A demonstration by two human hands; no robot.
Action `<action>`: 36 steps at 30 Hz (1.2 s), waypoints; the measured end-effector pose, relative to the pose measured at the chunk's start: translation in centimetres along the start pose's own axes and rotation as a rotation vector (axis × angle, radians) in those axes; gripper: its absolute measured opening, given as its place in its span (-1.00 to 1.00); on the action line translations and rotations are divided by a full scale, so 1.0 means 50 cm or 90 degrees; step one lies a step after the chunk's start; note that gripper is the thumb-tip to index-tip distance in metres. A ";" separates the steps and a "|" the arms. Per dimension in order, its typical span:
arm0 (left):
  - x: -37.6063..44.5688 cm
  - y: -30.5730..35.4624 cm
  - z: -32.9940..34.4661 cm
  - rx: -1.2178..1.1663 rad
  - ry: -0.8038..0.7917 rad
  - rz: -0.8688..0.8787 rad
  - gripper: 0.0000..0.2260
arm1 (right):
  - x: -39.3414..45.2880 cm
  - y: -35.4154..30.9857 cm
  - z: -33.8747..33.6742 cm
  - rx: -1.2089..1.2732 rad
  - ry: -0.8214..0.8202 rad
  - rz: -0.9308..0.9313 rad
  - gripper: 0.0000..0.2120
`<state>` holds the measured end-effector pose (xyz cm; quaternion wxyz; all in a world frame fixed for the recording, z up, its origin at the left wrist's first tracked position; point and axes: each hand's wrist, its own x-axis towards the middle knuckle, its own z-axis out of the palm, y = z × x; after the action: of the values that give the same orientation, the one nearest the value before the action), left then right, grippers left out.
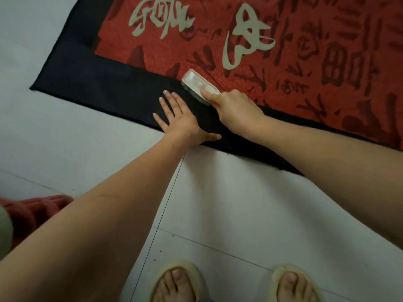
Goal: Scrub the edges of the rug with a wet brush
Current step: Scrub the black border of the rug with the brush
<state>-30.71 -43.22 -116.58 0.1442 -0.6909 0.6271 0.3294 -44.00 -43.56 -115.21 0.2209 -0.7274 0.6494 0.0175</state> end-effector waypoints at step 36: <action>0.007 -0.020 0.020 0.023 0.017 0.056 0.32 | 0.023 0.064 0.030 0.209 0.208 0.146 -0.51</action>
<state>-30.00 -42.71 -117.75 0.1337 -0.6646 0.6644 0.3146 -46.47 -44.32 -117.88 0.2248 -0.5966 0.7487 -0.1813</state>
